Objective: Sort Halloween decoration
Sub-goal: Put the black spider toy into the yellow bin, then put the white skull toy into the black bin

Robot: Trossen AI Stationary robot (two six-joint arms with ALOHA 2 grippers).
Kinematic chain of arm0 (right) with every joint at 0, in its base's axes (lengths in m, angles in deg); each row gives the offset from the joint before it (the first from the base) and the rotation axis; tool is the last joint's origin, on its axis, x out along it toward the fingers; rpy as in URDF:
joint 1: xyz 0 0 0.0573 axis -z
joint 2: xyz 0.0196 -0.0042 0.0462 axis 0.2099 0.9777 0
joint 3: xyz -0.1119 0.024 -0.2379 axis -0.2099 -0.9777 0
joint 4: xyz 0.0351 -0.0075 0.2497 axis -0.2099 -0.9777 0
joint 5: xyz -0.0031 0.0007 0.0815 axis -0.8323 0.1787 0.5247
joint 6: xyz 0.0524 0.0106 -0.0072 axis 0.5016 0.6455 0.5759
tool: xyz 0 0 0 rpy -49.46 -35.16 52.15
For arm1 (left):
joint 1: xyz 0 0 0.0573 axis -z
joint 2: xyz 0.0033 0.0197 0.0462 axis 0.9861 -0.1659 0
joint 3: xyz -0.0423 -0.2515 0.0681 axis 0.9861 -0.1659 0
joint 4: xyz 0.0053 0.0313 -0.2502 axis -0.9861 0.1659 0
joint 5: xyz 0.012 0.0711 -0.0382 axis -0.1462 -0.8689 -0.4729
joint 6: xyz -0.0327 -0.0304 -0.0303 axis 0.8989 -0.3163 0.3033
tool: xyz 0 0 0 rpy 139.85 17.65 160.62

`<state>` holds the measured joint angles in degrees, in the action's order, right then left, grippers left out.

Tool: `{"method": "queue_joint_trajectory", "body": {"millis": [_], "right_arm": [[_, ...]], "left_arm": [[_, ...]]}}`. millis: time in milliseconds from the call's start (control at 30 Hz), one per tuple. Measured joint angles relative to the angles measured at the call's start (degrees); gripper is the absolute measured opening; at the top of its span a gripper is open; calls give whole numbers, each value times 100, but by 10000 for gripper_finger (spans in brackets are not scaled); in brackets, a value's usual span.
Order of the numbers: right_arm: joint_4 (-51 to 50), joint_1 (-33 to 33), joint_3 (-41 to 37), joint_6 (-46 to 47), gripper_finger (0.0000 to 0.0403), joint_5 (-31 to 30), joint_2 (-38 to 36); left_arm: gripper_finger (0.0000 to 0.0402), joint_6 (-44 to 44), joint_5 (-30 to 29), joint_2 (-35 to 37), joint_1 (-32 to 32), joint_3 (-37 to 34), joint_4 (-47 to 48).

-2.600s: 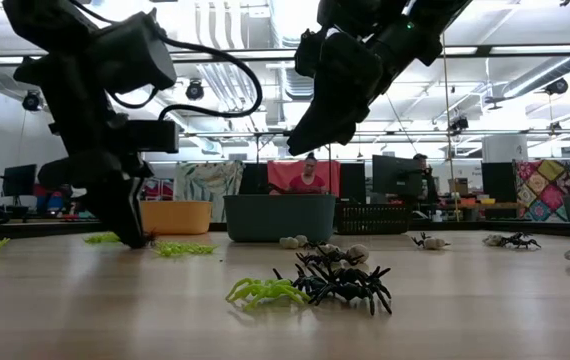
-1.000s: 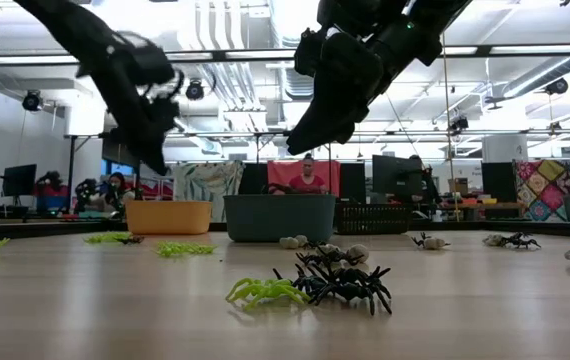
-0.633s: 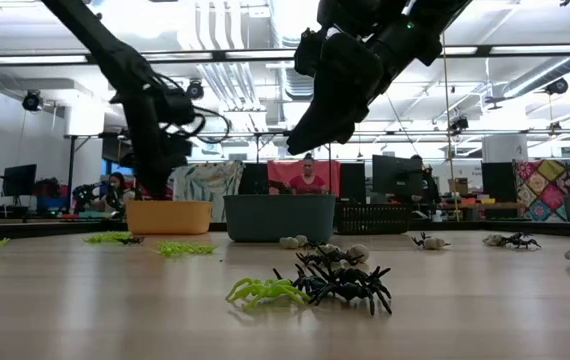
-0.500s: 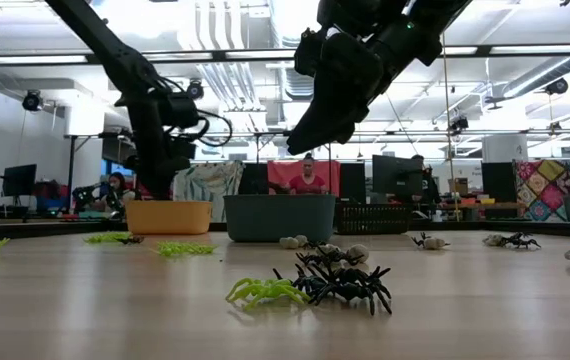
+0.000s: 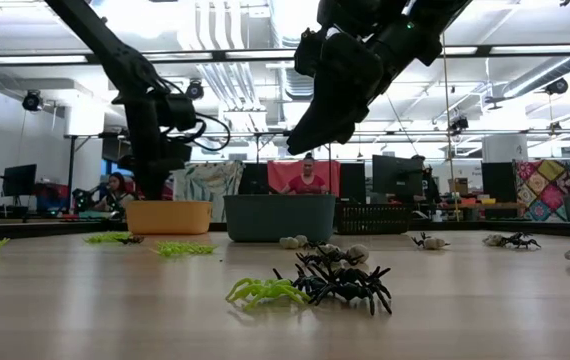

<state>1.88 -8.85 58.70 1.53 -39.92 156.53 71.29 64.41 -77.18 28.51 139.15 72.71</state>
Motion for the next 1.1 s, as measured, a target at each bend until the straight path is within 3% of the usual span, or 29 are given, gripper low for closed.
{"method": "queue_joint_trajectory", "body": {"millis": [133, 400, 600, 800, 1100], "right_arm": [[0, 0, 0, 6, 134, 0, 0], [-26, 0, 0, 35, 134, 0, -2], [-368, 2, 0, 213, 134, 1, -288], [-713, -2, 2, 816, 134, 1, -673], [-1942, -5, 2, 2529, 134, 53, -861]], "left_arm": [[21, 0, 0, 30, 0, 0, 84], [108, 199, 4, 73, 15, -7, 196], [131, 525, 4, 555, 265, -9, 201], [132, 807, 23, 1529, 935, -15, 75], [132, 1177, 10, 2913, 2611, -204, -758]]}}
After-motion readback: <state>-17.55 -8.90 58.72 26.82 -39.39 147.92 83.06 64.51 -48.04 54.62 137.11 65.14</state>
